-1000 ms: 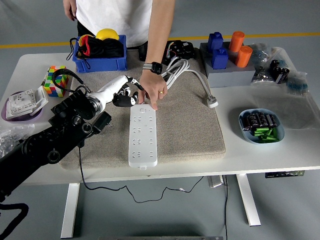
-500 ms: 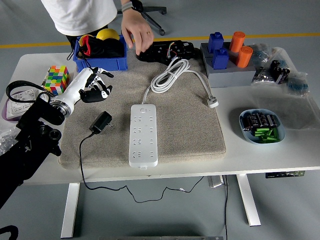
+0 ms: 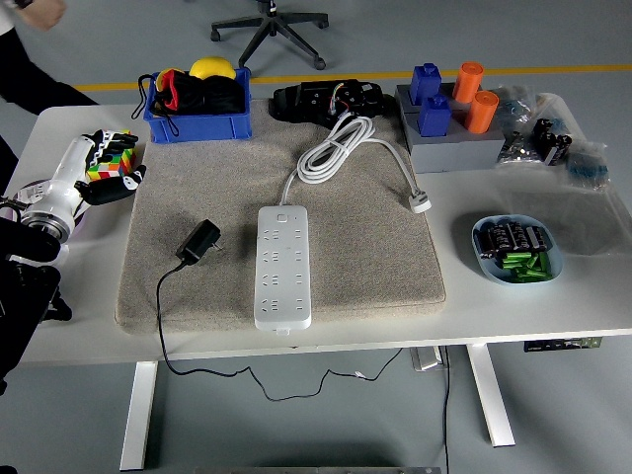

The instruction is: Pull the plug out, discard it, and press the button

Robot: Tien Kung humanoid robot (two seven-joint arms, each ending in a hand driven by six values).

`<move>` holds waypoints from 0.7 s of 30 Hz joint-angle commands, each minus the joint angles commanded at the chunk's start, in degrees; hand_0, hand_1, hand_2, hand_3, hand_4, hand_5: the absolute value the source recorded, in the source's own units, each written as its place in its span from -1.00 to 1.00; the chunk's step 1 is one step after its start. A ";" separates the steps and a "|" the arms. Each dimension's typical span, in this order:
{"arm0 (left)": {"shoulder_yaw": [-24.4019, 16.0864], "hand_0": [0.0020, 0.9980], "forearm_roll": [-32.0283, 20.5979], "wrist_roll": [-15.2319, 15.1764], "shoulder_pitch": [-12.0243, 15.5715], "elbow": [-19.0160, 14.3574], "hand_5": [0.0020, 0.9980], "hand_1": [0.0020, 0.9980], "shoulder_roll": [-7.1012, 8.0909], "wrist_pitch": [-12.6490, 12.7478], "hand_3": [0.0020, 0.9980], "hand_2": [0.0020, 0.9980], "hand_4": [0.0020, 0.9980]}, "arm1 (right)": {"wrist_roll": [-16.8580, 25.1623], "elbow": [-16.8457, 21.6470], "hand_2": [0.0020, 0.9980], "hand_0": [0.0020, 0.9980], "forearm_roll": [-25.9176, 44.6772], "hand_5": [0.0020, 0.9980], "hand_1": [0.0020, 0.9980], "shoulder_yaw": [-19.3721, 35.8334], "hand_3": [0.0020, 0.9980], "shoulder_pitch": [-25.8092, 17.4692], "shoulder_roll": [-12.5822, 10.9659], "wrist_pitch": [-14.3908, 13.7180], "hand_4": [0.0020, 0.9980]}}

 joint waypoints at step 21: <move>-3.88 0.66 1.48 0.75 -0.73 -1.56 -1.00 0.72 -1.28 -0.42 0.52 0.59 0.32 | -0.10 0.00 0.29 0.48 -0.04 -0.06 0.33 0.23 0.23 0.39 0.17 0.38 0.31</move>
